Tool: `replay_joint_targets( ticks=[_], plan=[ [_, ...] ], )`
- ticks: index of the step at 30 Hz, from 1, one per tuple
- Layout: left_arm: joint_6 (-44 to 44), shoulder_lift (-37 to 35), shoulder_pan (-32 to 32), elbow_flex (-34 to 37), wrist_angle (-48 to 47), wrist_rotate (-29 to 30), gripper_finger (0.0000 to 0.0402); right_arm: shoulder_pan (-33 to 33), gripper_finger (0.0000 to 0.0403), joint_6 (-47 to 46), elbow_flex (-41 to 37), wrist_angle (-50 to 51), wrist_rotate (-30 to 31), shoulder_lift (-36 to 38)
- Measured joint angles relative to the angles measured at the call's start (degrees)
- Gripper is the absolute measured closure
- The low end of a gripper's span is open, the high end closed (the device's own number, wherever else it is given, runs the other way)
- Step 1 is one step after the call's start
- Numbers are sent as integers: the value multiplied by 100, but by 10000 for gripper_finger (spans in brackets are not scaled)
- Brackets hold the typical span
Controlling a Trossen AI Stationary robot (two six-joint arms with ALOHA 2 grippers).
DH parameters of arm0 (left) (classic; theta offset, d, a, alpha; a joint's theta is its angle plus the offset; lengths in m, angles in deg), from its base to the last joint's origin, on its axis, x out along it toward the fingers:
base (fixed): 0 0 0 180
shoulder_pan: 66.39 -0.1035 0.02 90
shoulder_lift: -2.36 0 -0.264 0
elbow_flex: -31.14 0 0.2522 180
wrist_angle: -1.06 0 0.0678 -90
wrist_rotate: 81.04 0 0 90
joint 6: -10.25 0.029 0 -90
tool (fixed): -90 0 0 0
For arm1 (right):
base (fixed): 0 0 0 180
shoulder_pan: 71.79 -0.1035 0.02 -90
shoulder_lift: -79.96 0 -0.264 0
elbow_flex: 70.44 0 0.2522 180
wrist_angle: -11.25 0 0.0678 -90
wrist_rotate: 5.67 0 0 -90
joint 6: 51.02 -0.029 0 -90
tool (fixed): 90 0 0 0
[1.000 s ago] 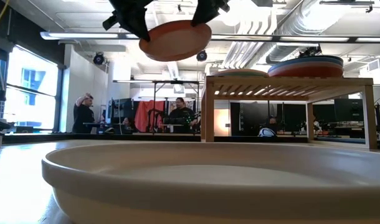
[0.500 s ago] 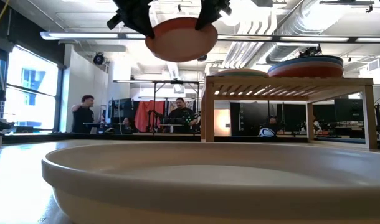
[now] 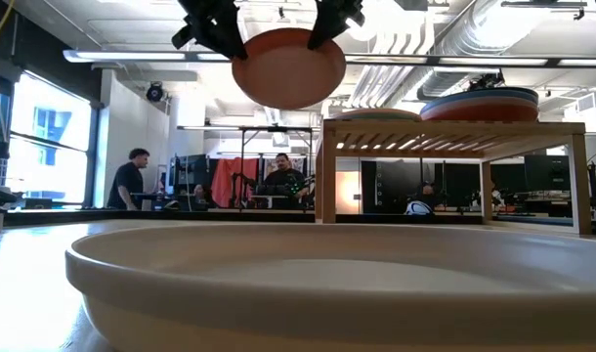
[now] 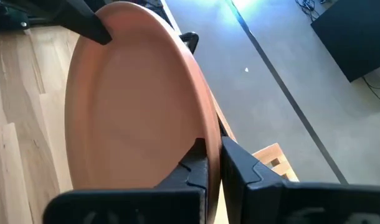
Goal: Place and stack plates onto a shelf
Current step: Stack the brown plate on top of the light yellow plate onto the shelf
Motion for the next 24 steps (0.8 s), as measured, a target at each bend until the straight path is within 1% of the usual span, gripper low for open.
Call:
replay_joint_targets(
  ticks=[6, 10, 17, 24],
  plan=[
    [-83, 32, -57, -3, 233, -237, 304, -2, 402, -10, 0, 159, -8, 0],
    [-297, -16, -57, -3, 366, -492, 290, -1, 402, -2, -2, 252, 20, 1],
    [-289, -177, -57, -5, 356, -593, 286, 133, 402, 0, -2, 392, 59, 186],
    [-291, -421, -55, -5, 354, -593, 286, 655, 403, 267, -2, 713, 42, 507]
  ],
)
